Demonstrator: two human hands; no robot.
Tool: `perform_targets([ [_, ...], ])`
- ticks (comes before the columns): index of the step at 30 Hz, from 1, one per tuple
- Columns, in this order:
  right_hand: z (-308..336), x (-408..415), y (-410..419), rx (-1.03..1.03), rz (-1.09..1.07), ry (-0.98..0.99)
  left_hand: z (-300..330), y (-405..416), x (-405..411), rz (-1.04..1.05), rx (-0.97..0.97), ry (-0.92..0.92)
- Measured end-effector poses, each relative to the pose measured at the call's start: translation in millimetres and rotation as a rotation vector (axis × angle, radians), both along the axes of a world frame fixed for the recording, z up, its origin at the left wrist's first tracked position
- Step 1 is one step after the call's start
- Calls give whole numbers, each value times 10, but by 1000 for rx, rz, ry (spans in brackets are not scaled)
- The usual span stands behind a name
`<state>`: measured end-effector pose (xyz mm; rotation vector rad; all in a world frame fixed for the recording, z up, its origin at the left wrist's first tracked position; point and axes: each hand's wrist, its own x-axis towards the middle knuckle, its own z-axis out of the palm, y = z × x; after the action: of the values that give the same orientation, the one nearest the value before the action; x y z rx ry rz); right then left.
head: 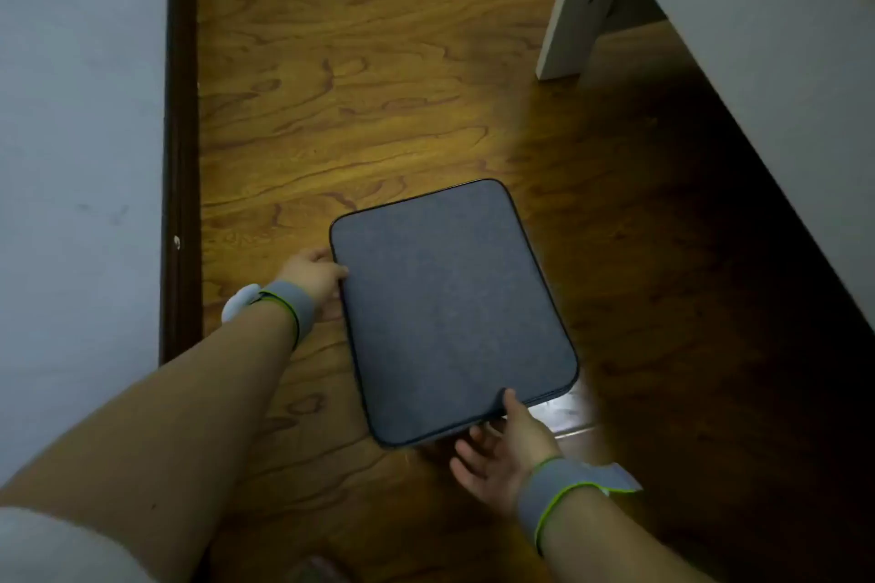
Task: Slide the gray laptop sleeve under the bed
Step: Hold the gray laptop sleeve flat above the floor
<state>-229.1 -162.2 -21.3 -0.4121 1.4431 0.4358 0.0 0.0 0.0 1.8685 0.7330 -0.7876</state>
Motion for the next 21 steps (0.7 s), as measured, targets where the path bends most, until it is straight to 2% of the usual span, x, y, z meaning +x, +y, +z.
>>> perform_targets([
  [3, -103, 1, -48, 10, 31, 11, -73, -16, 13, -64, 70, 5],
  [21, -145, -28, -124, -83, 24, -21, -282, 17, -100, 78, -36, -7],
])
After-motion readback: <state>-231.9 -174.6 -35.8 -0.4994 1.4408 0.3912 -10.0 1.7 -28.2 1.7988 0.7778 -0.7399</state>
